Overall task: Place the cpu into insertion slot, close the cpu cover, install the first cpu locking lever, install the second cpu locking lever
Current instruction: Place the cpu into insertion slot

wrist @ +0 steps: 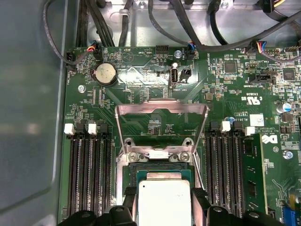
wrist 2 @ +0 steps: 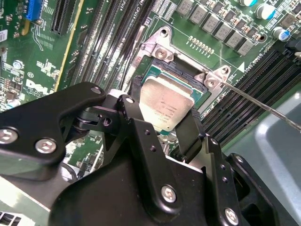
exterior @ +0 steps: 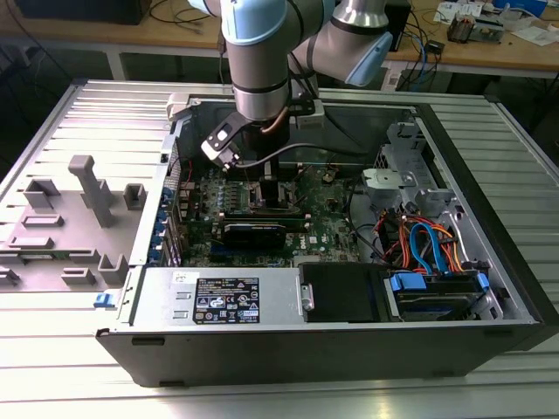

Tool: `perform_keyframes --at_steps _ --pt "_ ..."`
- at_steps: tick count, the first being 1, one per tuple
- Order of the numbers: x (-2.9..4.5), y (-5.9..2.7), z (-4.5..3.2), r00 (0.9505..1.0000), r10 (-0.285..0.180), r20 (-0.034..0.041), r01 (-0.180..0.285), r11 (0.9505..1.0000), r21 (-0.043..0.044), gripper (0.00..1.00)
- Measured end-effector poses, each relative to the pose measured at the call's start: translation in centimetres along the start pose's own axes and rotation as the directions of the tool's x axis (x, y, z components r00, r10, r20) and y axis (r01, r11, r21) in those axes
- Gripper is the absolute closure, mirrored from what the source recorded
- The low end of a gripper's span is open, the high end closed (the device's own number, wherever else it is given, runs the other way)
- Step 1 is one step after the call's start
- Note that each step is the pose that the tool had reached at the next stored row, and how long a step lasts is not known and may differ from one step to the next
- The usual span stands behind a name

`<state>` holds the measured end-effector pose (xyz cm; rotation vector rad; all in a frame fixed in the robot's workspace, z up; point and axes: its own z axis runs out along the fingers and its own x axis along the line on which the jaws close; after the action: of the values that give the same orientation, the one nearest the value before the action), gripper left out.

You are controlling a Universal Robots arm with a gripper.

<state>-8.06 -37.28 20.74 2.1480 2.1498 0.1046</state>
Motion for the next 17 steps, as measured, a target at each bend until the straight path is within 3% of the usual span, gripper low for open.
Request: perform_keyframes --at_steps 4,17 --pt "0.05 -0.03 0.29 0.9998 -0.021 -0.0025 0.021 0.9998 -0.0005 0.45" --pt "0.38 -0.04 0.86 1.0000 -0.007 -0.0007 0.007 1.0000 -0.0002 0.45"
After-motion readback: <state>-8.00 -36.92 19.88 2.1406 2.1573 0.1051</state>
